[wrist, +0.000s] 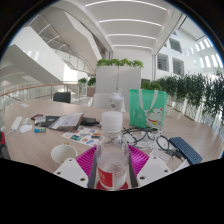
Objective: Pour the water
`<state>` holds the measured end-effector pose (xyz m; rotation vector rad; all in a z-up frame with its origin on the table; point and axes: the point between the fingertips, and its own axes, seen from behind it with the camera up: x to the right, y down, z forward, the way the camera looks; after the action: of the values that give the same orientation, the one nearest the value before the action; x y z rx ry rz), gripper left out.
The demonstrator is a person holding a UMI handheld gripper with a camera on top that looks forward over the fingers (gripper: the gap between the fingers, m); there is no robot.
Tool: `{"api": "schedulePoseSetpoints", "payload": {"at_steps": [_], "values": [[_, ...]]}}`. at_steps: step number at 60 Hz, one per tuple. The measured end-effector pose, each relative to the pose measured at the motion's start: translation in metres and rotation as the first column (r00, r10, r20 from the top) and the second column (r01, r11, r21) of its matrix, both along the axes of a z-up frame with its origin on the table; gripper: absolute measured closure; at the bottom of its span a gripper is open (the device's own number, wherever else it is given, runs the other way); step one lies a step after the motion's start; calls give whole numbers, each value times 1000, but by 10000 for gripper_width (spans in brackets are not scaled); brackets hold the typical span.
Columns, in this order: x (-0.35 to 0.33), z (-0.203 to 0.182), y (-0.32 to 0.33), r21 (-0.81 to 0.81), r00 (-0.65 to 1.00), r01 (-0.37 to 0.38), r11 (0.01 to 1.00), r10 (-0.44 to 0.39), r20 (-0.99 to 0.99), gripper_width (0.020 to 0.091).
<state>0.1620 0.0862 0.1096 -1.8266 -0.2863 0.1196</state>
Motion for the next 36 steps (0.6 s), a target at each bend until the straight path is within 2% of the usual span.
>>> {"api": "schedulePoseSetpoints", "payload": {"at_steps": [3,5,6,7,8,20,24,28,33,34,36], "values": [[6,-14,-2,-16,1000,3,1000,-3,-19,611],[8,-10,-3,-30,999,-3,1000,1,-41,613],[10,-32,-5,-34,999,0,999,-1,-52,613],[10,-28,-5,-45,999,2,999,-4,-54,610],[8,-40,-7,-54,998,10,999,-13,-59,609],[9,-38,-11,-25,994,14,1000,-17,-105,606],[9,-40,-13,-26,996,10,1000,-13,-89,578],[13,-48,-20,-94,998,14,995,-19,-60,516],[15,-45,-38,-138,998,11,990,-18,-55,293],[15,-43,-42,-140,998,9,990,-17,-55,261],[17,-40,-53,-151,998,16,988,-24,-53,251]]}}
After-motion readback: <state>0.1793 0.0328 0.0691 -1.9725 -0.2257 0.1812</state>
